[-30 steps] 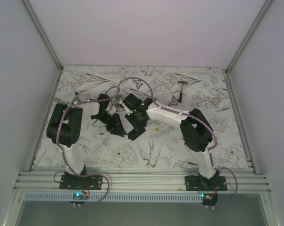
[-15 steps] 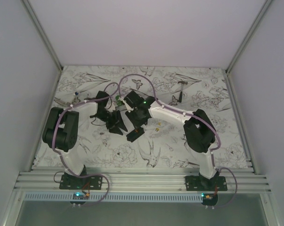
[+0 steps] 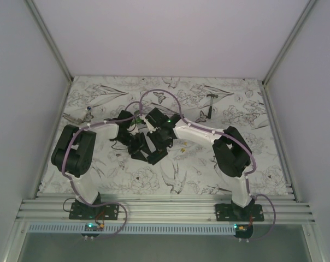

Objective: Snap on the fuse box
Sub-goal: Install the fuse at the fuse box base.

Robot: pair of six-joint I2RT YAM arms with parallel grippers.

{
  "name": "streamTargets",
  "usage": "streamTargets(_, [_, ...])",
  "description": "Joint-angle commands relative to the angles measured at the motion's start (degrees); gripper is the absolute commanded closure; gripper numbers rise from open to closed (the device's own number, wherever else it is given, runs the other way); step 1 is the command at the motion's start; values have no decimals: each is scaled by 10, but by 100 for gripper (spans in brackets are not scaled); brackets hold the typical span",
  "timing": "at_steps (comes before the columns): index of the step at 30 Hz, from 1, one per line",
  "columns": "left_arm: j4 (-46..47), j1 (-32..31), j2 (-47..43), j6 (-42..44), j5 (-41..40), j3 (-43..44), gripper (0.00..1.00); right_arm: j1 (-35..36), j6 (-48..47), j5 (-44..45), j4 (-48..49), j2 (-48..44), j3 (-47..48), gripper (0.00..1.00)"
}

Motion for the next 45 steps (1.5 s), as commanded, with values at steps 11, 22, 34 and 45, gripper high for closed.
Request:
streamTargets(11, [16,-4,4,-5,-51,-15,68,-2,7,4,-15,9,-32,100])
streamTargets(22, [20,-2,29,4,-64,-20,75,16,-14,78,-58,72,-57,100])
streamTargets(34, [20,16,35,12,-62,-22,76,19,-13,83,-72,114,-81,100])
streamTargets(45, [19,23,42,14,-62,-22,77,22,-25,86,-87,105,-156,100])
